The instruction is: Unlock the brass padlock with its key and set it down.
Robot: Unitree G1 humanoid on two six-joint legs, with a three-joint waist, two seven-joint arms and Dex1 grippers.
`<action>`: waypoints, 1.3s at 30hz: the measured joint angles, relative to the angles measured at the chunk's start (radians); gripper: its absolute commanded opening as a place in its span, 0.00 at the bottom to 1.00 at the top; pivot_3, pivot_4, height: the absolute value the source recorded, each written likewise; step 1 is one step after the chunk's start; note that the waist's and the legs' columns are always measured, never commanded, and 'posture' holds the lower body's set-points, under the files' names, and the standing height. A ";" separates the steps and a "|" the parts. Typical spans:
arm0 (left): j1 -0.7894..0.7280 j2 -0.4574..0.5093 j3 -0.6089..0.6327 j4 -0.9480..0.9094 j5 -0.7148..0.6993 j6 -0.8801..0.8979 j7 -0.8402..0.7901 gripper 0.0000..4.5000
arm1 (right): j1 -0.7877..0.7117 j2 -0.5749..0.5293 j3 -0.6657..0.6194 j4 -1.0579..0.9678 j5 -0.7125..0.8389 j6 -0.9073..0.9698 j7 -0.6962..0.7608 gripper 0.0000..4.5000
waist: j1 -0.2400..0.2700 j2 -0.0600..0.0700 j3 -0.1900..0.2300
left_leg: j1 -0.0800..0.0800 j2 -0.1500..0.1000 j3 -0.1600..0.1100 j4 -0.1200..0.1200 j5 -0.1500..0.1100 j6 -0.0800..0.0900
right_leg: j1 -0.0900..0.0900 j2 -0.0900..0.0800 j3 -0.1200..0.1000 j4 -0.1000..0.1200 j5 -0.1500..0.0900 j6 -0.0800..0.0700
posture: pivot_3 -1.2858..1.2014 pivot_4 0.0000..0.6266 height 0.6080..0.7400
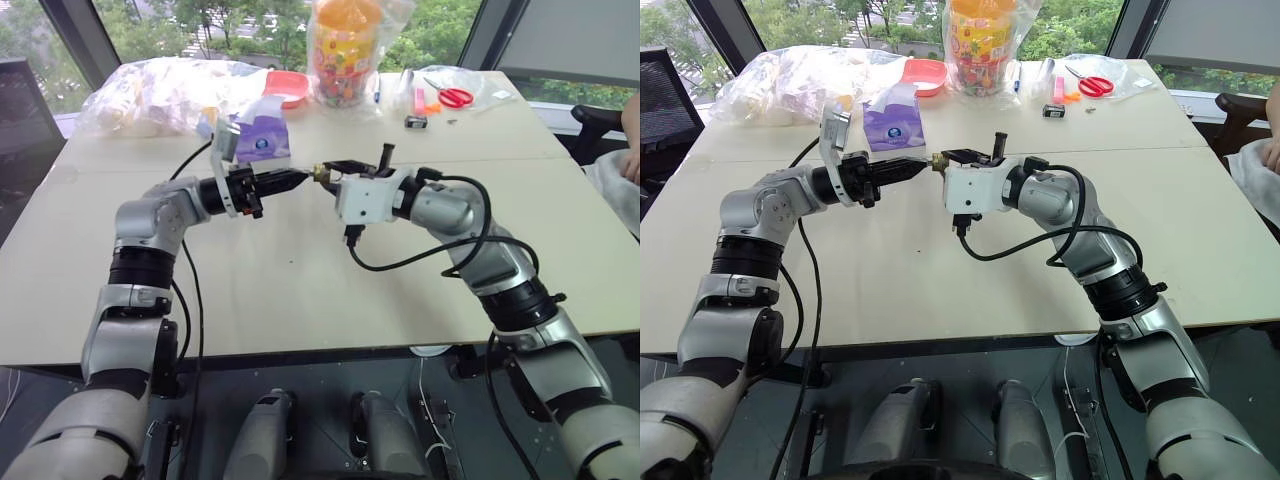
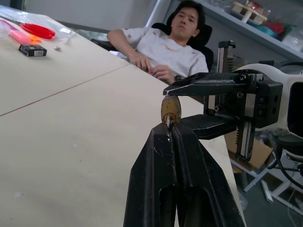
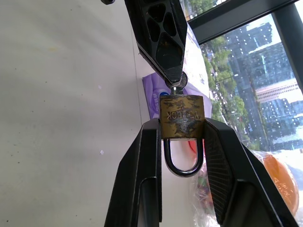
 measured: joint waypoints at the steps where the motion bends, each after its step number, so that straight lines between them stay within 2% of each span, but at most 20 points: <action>1: 0.000 0.000 -0.005 -0.002 0.014 -0.021 0.000 0.01 | 0.000 0.000 0.000 0.000 -0.001 0.001 0.001 0.14 | 0.000 0.000 0.000 | 0.000 0.000 0.000 0.000 0.000 0.000 | 0.000 0.000 0.000 0.000 0.000 0.000 | 0.52 0.24 1.00; 3: 0.005 0.001 -0.038 -0.020 0.078 -0.127 0.007 0.01 | 0.003 -0.003 0.000 0.000 -0.003 0.010 0.003 0.14 | 0.001 0.000 0.000 | 0.000 0.000 0.000 0.000 0.000 0.000 | 0.000 0.000 0.000 0.000 0.000 0.000 | 0.52 0.24 1.00; 7: 0.028 0.005 -0.131 -0.040 0.270 -0.478 0.031 0.01 | 0.020 -0.010 -0.001 0.000 -0.004 0.034 0.020 0.14 | 0.003 0.000 0.000 | 0.000 0.000 0.000 0.000 0.000 0.000 | 0.000 0.000 0.001 0.000 0.000 -0.001 | 0.52 0.24 1.00; 12: 0.040 0.004 -0.150 -0.017 0.359 -0.696 0.034 0.01 | 0.022 -0.011 -0.004 -0.001 -0.002 0.037 0.035 0.14 | 0.002 0.000 0.000 | 0.000 0.000 0.000 0.000 0.000 0.000 | 0.000 0.000 0.001 0.000 0.000 -0.001 | 0.52 0.24 1.00; 14: 0.034 0.006 -0.147 -0.019 0.333 -0.606 0.008 0.01 | 0.026 -0.010 -0.002 -0.001 -0.002 0.037 0.042 0.14 | 0.001 0.000 0.000 | 0.000 0.000 0.000 0.000 0.000 0.000 | 0.000 0.000 0.001 0.000 0.000 0.000 | 0.52 0.24 1.00; 16: 0.024 0.016 -0.128 -0.024 0.259 -0.408 -0.035 0.01 | 0.030 -0.004 0.004 -0.001 -0.002 0.035 0.044 0.14 | -0.001 0.000 0.000 | 0.000 0.000 0.001 0.000 0.000 0.001 | 0.000 0.000 0.001 0.000 0.000 0.000 | 0.52 0.24 1.00; 18: 0.019 0.044 -0.107 -0.028 0.175 -0.208 -0.093 0.13 | 0.031 0.003 0.011 -0.014 -0.001 0.022 0.047 0.14 | -0.003 0.000 0.000 | 0.000 0.000 0.001 0.000 0.000 0.001 | 0.000 0.001 0.001 0.000 0.000 0.000 | 0.52 0.24 1.00; 21: 0.019 0.062 -0.105 -0.029 0.120 -0.062 -0.149 0.38 | 0.029 0.003 0.001 -0.024 -0.001 0.022 0.037 0.14 | -0.001 0.000 0.000 | 0.000 0.000 0.000 0.001 -0.001 0.001 | 0.000 0.001 0.001 0.002 0.000 0.001 | 0.52 0.24 1.00; 27: 0.008 0.060 -0.030 -0.021 0.078 0.004 -0.105 0.38 | 0.029 0.003 0.001 -0.024 -0.003 0.022 0.030 0.14 | 0.000 0.000 0.000 | 0.000 0.000 0.000 0.003 -0.001 0.001 | 0.000 0.000 0.001 0.002 0.000 0.000 | 0.52 0.24 1.00; 39: -0.028 -0.009 -0.028 0.026 0.082 -0.021 -0.052 0.38 | 0.029 0.008 0.001 -0.025 -0.004 0.021 0.025 0.14 | -0.001 0.000 0.000 | 0.000 0.000 0.000 0.003 -0.001 0.001 | 0.000 0.000 0.001 0.004 0.000 0.000 | 0.52 0.24 1.00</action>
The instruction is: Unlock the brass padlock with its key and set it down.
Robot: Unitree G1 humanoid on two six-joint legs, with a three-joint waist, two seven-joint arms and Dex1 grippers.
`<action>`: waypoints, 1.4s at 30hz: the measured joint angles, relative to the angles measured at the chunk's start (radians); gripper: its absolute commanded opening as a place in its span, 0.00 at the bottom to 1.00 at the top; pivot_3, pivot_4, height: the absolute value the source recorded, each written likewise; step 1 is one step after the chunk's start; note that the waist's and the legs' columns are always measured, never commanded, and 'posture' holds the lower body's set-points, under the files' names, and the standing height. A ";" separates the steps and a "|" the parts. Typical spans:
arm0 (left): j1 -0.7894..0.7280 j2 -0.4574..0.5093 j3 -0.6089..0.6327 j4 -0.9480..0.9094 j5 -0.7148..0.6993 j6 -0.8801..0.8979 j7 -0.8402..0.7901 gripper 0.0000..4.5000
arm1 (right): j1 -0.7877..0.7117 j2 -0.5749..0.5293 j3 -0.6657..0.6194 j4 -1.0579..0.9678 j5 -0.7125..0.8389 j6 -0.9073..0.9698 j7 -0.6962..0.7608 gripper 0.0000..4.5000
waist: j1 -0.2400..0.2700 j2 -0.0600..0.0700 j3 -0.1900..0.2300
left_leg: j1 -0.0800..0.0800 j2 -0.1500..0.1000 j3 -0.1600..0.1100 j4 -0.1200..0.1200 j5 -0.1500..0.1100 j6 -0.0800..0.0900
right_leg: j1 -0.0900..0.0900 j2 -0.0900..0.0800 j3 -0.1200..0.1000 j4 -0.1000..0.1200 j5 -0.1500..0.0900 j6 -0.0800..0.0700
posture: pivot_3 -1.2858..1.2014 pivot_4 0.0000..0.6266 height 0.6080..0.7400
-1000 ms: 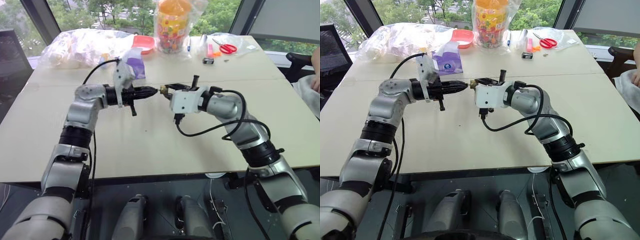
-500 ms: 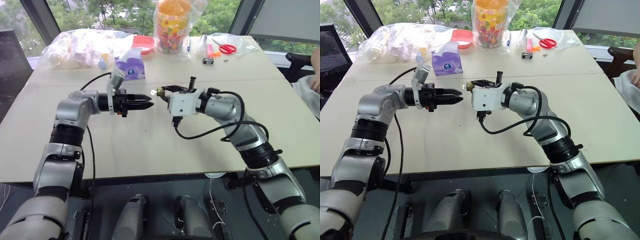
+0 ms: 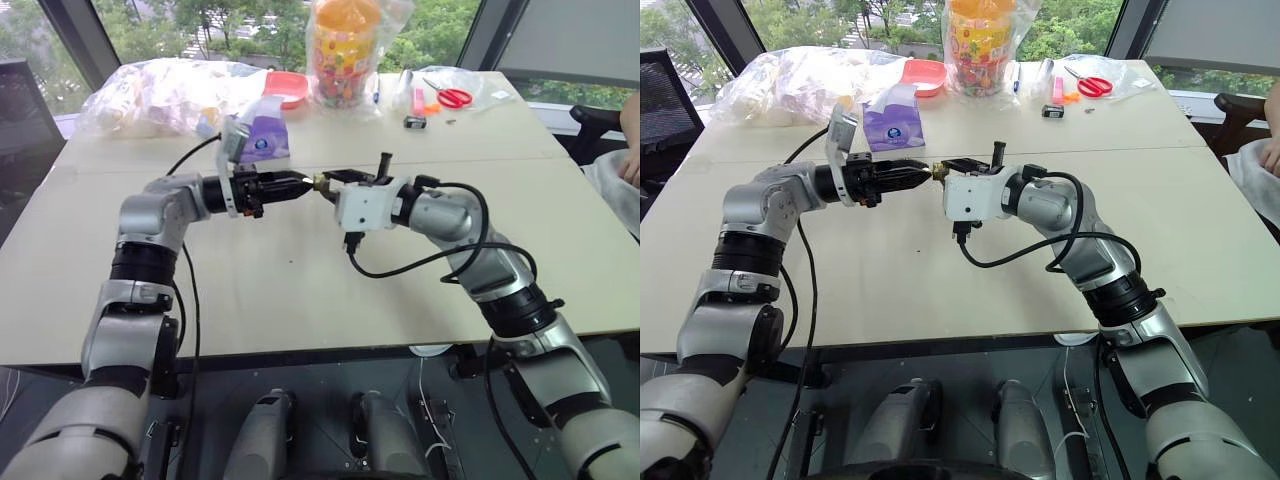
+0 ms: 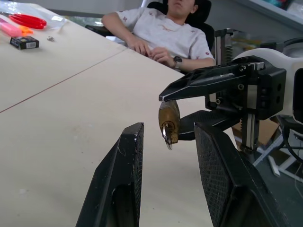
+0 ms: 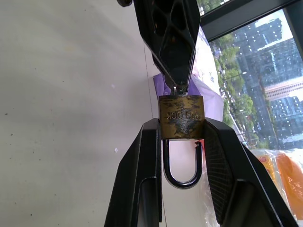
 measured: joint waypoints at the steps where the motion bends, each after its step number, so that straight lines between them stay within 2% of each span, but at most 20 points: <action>1: -0.004 -0.006 0.000 0.007 0.000 -0.002 0.000 0.38 | 0.000 0.001 0.000 -0.001 -0.001 0.000 0.000 0.14 | 0.001 0.000 0.000 | 0.000 0.000 0.000 0.000 0.000 0.000 | 0.000 0.000 0.000 0.000 0.000 0.000 | 0.52 0.24 1.00; 6: -0.032 -0.028 -0.003 0.057 0.017 -0.033 0.001 0.38 | 0.000 0.007 0.000 -0.007 -0.006 0.001 -0.001 0.14 | 0.001 0.000 0.000 | 0.000 0.000 0.000 0.000 0.000 0.000 | 0.000 0.000 0.000 0.000 0.000 0.000 | 0.52 0.24 1.00; 8: -0.038 -0.034 -0.005 0.071 0.020 -0.038 0.001 0.26 | 0.000 0.007 0.000 -0.012 -0.008 0.003 -0.001 0.14 | 0.000 0.000 0.000 | 0.000 0.000 0.000 0.000 0.000 0.000 | 0.000 0.000 0.000 0.000 0.000 0.000 | 0.52 0.24 1.00; 11: -0.042 -0.046 -0.006 0.078 0.019 -0.037 -0.018 0.00 | 0.000 0.007 0.000 -0.013 -0.018 0.014 -0.002 0.14 | 0.000 0.000 0.000 | 0.000 0.000 0.000 0.000 0.000 0.000 | 0.000 0.000 0.000 0.000 0.000 0.000 | 0.52 0.24 1.00; 22: -0.044 -0.047 -0.003 0.081 0.019 -0.037 -0.019 0.00 | 0.000 0.008 0.000 -0.022 -0.025 0.022 -0.002 0.14 | 0.001 0.000 0.000 | 0.000 0.000 0.000 0.000 0.000 0.000 | 0.000 0.000 0.000 0.000 0.000 0.000 | 0.52 0.24 1.00; 23: -0.044 -0.048 -0.001 0.081 0.018 -0.037 -0.017 0.00 | 0.000 0.008 0.000 -0.022 -0.025 0.023 -0.002 0.37 | 0.001 0.000 0.000 | 0.000 0.000 0.000 0.000 0.000 0.000 | 0.000 0.000 0.000 0.000 0.000 0.000 | 0.52 0.24 1.00; 24: -0.044 -0.049 0.000 0.080 0.018 -0.036 -0.012 0.00 | 0.001 0.006 0.000 -0.024 -0.027 0.027 -0.002 0.44 | 0.001 0.000 0.000 | 0.000 0.000 0.000 0.000 0.000 0.000 | 0.000 0.000 0.000 0.000 0.000 0.000 | 0.52 0.24 1.00; 27: -0.030 -0.046 0.000 0.065 0.017 -0.031 0.000 0.00 | 0.015 -0.051 -0.001 -0.059 -0.055 0.046 0.013 0.77 | 0.004 0.000 0.000 | 0.000 0.000 0.000 0.000 0.000 0.000 | 0.000 0.000 0.000 0.000 0.000 0.000 | 0.52 0.24 1.00; 29: -0.015 -0.034 0.001 0.051 0.017 -0.020 0.001 0.00 | 0.065 -0.097 -0.031 -0.095 -0.047 0.070 0.038 0.77 | 0.006 0.000 0.000 | 0.000 0.000 0.000 0.000 0.000 0.000 | 0.000 0.000 0.000 0.000 0.000 0.000 | 0.52 0.24 1.00; 31: 0.003 -0.013 0.006 0.036 0.015 -0.012 0.001 0.00 | 0.131 -0.096 -0.090 -0.159 0.016 0.144 0.059 0.77 | 0.004 0.000 0.000 | 0.000 0.000 0.000 0.000 0.000 0.000 | 0.000 0.000 0.000 0.000 0.000 0.000 | 0.52 0.24 1.00; 33: 0.008 -0.003 0.016 0.021 0.011 0.005 0.001 0.00 | 0.160 -0.042 -0.161 -0.232 0.113 0.269 0.067 0.77 | 0.000 -0.001 0.000 | 0.000 0.001 0.000 0.000 0.000 0.000 | 0.000 0.000 0.000 0.001 0.000 0.000 | 0.52 0.24 1.00; 36: 0.010 -0.004 0.018 -0.035 -0.009 0.026 0.001 0.00 | 0.126 0.049 -0.230 -0.321 0.222 0.444 0.044 0.77 | 0.000 -0.001 0.000 | 0.001 0.002 0.000 0.001 0.000 0.000 | -0.001 0.000 0.000 0.003 0.000 0.000 | 0.52 0.24 1.00; 42: 0.041 -0.003 0.026 -0.120 -0.030 0.055 0.003 0.00 | 0.090 0.082 -0.218 -0.341 0.251 0.528 -0.005 0.77 | 0.005 -0.001 0.000 | 0.000 0.001 0.000 0.001 0.000 0.000 | -0.001 0.000 0.000 0.001 -0.001 -0.003 | 0.52 0.24 1.00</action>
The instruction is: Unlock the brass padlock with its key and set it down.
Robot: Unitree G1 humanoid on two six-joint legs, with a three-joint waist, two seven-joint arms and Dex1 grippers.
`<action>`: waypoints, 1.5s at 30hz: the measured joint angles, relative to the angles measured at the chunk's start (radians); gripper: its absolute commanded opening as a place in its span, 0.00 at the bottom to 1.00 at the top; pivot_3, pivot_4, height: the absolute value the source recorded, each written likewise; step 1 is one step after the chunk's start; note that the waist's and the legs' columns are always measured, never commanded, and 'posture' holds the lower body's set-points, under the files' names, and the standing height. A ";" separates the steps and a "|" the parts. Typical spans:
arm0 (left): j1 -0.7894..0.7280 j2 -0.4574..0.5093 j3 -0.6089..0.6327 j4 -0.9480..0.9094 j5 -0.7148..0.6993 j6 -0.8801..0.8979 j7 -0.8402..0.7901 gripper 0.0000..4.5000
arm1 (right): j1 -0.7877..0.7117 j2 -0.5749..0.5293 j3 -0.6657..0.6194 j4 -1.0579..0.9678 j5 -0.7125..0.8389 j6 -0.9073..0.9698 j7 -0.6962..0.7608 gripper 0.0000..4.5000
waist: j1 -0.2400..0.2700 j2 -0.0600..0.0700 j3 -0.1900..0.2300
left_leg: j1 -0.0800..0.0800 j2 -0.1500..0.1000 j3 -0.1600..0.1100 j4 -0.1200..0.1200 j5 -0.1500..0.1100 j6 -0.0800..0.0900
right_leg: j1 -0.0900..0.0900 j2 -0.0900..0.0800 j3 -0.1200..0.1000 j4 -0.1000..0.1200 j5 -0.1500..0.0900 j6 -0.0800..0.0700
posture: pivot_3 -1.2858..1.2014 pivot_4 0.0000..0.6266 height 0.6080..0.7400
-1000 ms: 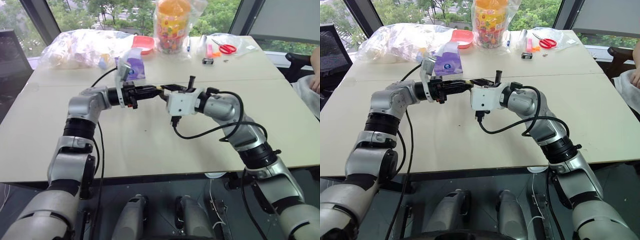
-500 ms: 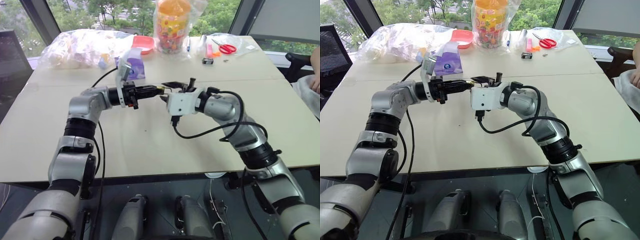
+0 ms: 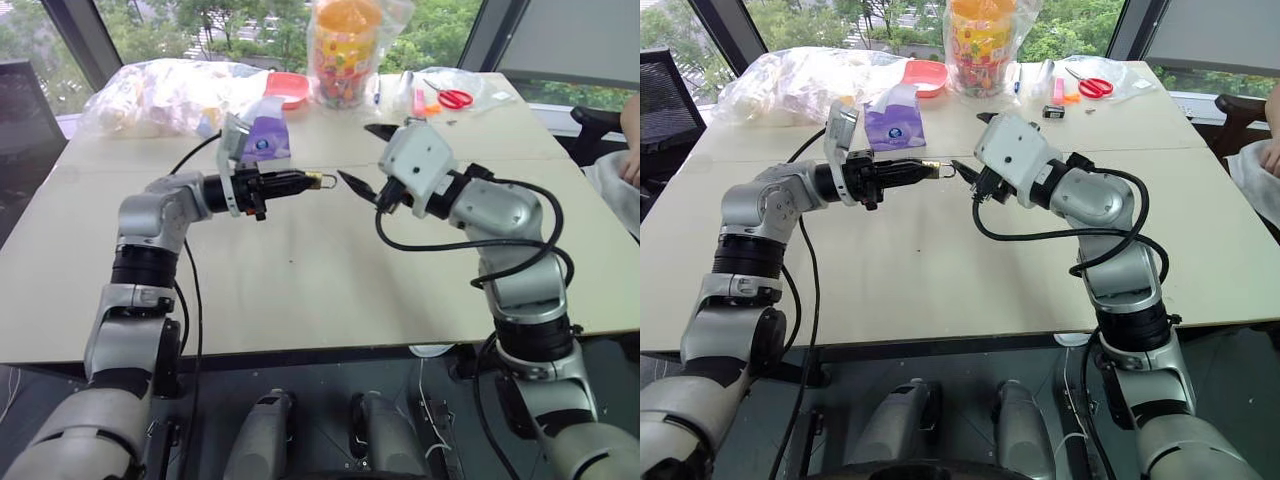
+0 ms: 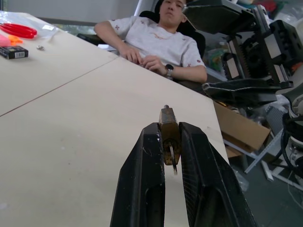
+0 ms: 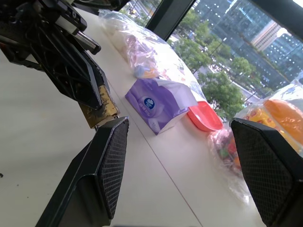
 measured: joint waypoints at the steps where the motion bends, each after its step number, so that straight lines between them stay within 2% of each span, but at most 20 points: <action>1: 0.010 -0.001 -0.001 -0.017 -0.003 0.000 -0.001 0.00 | 0.000 0.003 0.002 0.006 0.001 0.000 -0.004 0.77 | 0.000 0.000 0.000 | 0.000 0.000 0.000 0.000 0.000 0.000 | 0.000 0.000 0.000 -0.001 0.000 0.000 | 0.52 0.24 1.00; 15: 0.040 0.008 0.001 -0.141 -0.081 0.063 -0.001 0.00 | 0.000 -0.031 0.032 0.052 0.011 -0.024 -0.013 0.77 | -0.003 0.000 0.000 | -0.001 0.000 0.000 -0.001 0.000 0.000 | 0.000 0.000 0.000 -0.001 0.001 0.001 | 0.52 0.24 1.00; 26: 0.039 0.025 -0.003 -0.134 -0.084 0.039 -0.022 0.00 | 0.004 -0.042 0.032 0.058 0.108 0.078 0.032 0.77 | -0.002 0.000 0.000 | -0.001 0.000 0.000 -0.001 0.000 0.000 | 0.000 0.000 0.000 -0.002 0.000 0.000 | 0.52 0.24 1.00; 30: 0.038 0.014 -0.023 -0.100 -0.060 0.011 -0.013 0.00 | 0.037 -0.118 0.028 0.057 0.102 0.078 0.032 0.77 | 0.008 0.000 0.000 | -0.001 0.000 0.000 -0.001 0.000 0.000 | 0.000 0.000 0.000 -0.004 0.000 -0.001 | 0.52 0.24 1.00; 35: 0.034 -0.058 -0.040 0.002 -0.015 0.006 0.072 0.00 | 0.157 -0.305 0.025 0.005 0.119 0.184 0.125 0.77 | 0.024 0.000 0.000 | -0.002 0.000 0.001 0.000 -0.001 0.002 | 0.001 0.000 0.000 -0.007 -0.001 -0.001 | 0.52 0.24 1.00; 40: 0.014 -0.191 -0.099 0.174 0.056 0.018 0.165 0.00 | 0.200 -0.327 -0.024 -0.136 0.253 0.455 0.170 0.77 | 0.019 -0.001 0.000 | -0.002 0.000 0.001 0.000 -0.002 0.003 | 0.001 0.000 -0.001 -0.007 0.001 0.002 | 0.52 0.24 1.00; 45: -0.053 -0.281 -0.113 0.375 0.080 -0.009 0.143 0.00 | 0.181 -0.331 -0.049 -0.206 0.328 0.663 0.135 0.77 | 0.021 -0.001 0.000 | -0.003 0.001 0.001 0.000 -0.002 0.003 | 0.001 0.000 -0.002 -0.007 0.001 0.002 | 0.52 0.24 1.00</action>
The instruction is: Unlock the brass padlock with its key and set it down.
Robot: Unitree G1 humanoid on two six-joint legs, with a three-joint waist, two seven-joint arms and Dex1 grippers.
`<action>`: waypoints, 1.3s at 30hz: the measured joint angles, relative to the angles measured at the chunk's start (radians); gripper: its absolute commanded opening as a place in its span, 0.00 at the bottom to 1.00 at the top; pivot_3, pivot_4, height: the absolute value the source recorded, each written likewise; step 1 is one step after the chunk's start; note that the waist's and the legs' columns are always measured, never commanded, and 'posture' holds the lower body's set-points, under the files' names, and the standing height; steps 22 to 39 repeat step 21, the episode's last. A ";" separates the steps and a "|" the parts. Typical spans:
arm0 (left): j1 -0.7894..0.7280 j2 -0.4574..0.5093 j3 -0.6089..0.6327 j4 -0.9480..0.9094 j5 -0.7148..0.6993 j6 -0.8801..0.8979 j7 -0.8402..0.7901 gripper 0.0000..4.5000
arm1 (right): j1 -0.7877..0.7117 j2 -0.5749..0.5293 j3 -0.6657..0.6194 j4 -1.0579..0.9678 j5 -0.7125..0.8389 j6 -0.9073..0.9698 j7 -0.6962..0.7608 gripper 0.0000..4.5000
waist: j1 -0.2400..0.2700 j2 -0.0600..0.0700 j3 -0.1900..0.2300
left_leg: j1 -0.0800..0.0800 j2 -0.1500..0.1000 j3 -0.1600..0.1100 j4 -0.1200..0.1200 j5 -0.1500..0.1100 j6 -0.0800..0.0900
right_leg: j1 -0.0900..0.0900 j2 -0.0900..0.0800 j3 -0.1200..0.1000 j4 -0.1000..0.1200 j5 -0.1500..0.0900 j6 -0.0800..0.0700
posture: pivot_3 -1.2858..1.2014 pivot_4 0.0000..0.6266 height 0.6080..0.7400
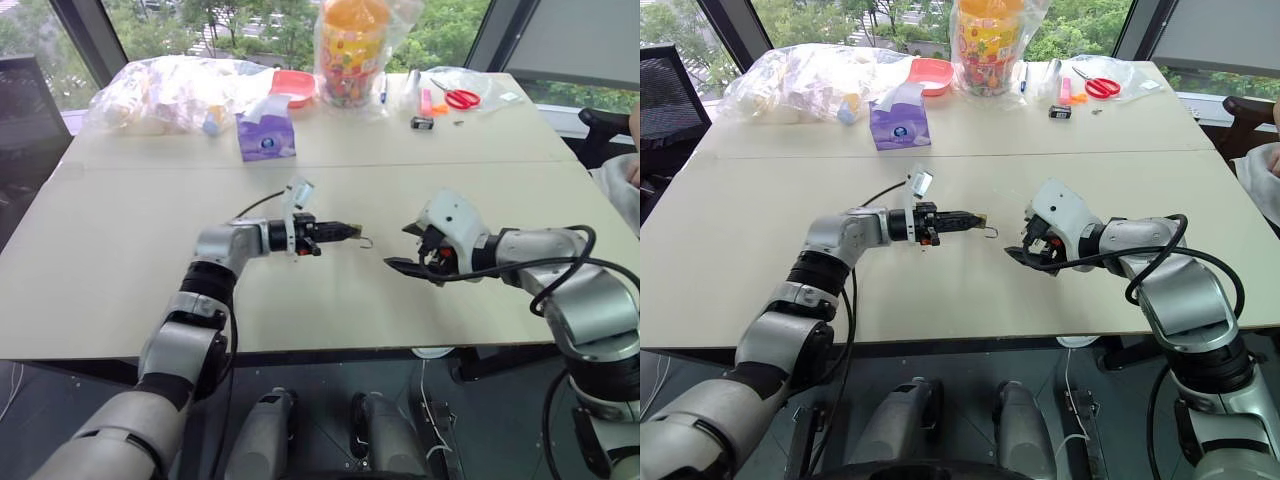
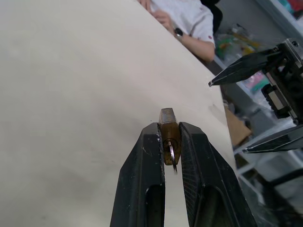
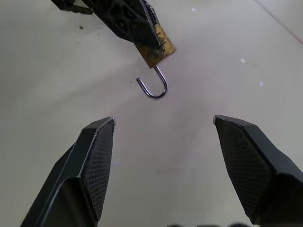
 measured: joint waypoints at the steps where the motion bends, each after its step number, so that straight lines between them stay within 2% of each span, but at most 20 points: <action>1: -0.018 -0.011 0.000 0.032 0.007 -0.008 -0.002 0.11 | -0.002 0.000 0.002 -0.008 0.007 0.016 -0.009 0.78 | 0.000 0.000 0.000 | 0.000 0.000 0.000 0.000 0.000 0.000 | 0.000 0.000 0.000 -0.001 0.000 0.000 | 0.52 0.24 1.00; 7: -0.115 -0.054 0.040 0.260 0.041 -0.071 0.004 0.73 | -0.003 0.000 0.013 -0.029 0.027 0.080 -0.084 0.79 | -0.001 0.000 0.000 | -0.002 0.000 0.000 0.000 -0.001 0.001 | 0.000 -0.001 -0.001 -0.003 0.001 0.001 | 0.52 0.24 1.00; 10: -0.122 -0.055 0.040 0.302 0.075 -0.085 0.004 0.95 | -0.003 0.000 0.019 -0.029 0.035 0.083 -0.107 0.79 | 0.000 0.000 0.000 | -0.002 0.000 0.000 0.000 -0.001 0.001 | 0.000 0.000 -0.002 -0.003 0.001 0.001 | 0.52 0.24 1.00; 13: -0.125 -0.044 0.034 0.308 0.112 -0.114 0.014 0.95 | -0.003 0.000 0.029 -0.029 0.038 0.082 -0.122 0.79 | -0.001 0.000 0.000 | -0.002 0.000 0.000 0.000 -0.001 0.001 | 0.000 -0.001 -0.002 -0.003 0.001 0.001 | 0.52 0.24 1.00; 16: -0.115 0.030 0.031 0.257 0.152 -0.148 0.017 0.95 | 0.000 -0.008 0.029 -0.029 0.038 0.074 -0.142 0.79 | -0.008 0.000 0.000 | -0.002 0.001 0.000 0.000 -0.001 0.001 | -0.001 0.000 -0.002 -0.004 0.001 0.001 | 0.52 0.24 1.00; 17: -0.083 0.089 0.034 0.183 0.158 -0.154 0.002 0.95 | 0.012 -0.011 0.024 -0.027 0.034 0.057 -0.156 0.79 | -0.010 0.000 0.000 | -0.002 0.002 0.000 -0.001 -0.001 0.001 | -0.001 0.000 -0.002 -0.004 0.001 0.001 | 0.52 0.24 1.00; 21: 0.059 0.213 0.046 -0.109 0.154 -0.136 -0.023 0.95 | 0.065 0.017 -0.016 -0.012 0.025 -0.009 -0.206 0.79 | -0.004 0.000 0.000 | -0.002 0.004 0.000 -0.003 -0.002 0.000 | -0.001 0.000 -0.001 -0.004 0.003 -0.001 | 0.52 0.24 1.00; 39: 0.059 0.213 0.046 -0.109 0.154 -0.136 -0.023 0.95 | 0.065 0.017 -0.016 -0.012 0.025 -0.009 -0.206 0.79 | -0.004 0.000 0.000 | -0.002 0.004 0.000 -0.003 -0.002 0.000 | -0.001 0.000 -0.001 -0.004 0.003 -0.001 | 0.52 0.24 1.00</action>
